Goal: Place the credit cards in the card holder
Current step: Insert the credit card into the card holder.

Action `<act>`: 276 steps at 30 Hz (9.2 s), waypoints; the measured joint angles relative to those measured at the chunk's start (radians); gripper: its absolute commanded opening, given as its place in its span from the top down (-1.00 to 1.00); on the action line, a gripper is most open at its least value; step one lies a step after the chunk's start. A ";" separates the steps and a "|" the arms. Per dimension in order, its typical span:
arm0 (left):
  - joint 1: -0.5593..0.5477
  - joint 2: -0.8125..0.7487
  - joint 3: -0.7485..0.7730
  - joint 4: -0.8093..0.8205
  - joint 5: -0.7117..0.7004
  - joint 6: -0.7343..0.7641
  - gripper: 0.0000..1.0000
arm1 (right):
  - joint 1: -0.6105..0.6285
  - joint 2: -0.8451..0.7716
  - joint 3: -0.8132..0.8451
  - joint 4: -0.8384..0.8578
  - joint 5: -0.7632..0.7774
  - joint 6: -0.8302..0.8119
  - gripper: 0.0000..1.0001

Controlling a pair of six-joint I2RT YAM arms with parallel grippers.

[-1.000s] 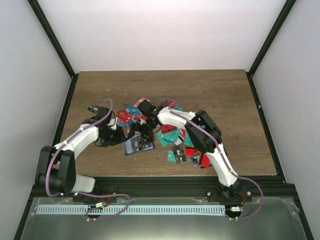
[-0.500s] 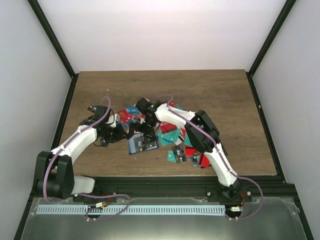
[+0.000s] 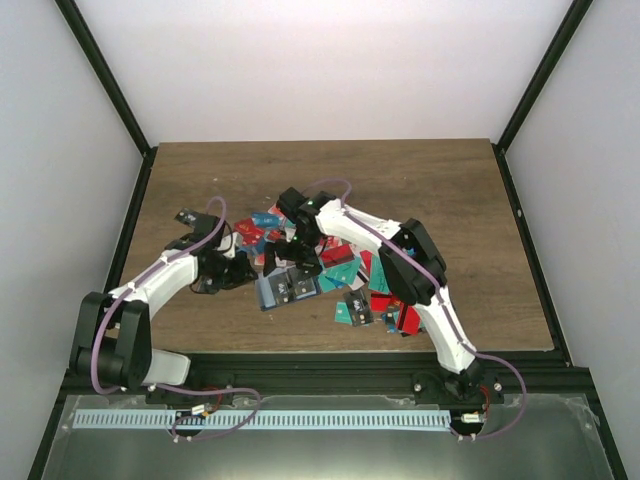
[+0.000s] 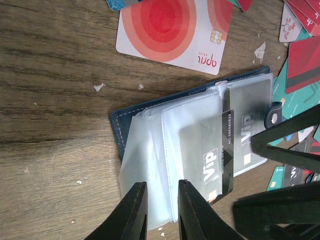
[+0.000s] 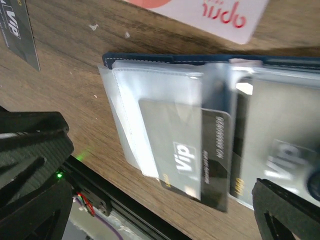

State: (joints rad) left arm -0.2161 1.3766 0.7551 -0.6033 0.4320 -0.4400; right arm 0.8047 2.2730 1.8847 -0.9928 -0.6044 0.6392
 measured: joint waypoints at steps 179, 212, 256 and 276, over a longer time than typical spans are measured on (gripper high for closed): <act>0.055 0.222 0.059 0.022 -0.133 -0.017 0.85 | 0.231 -0.084 -0.246 0.205 0.182 -0.197 0.99; 0.060 -0.002 0.117 -0.188 -0.171 -0.011 0.25 | 0.122 -0.330 -0.404 0.230 -0.048 -0.196 0.36; 0.053 -0.046 -0.047 -0.174 -0.221 -0.119 -0.10 | 0.177 -0.031 -0.067 0.019 0.462 -0.183 -0.02; 0.053 -0.036 -0.049 -0.153 -0.222 -0.132 -0.06 | 0.184 -0.084 -0.104 -0.072 0.600 -0.148 0.42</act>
State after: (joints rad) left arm -0.1631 1.3403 0.7063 -0.7559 0.2104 -0.5724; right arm 0.9890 2.1891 1.7805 -1.0645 -0.0044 0.4915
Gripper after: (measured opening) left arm 0.532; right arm 0.298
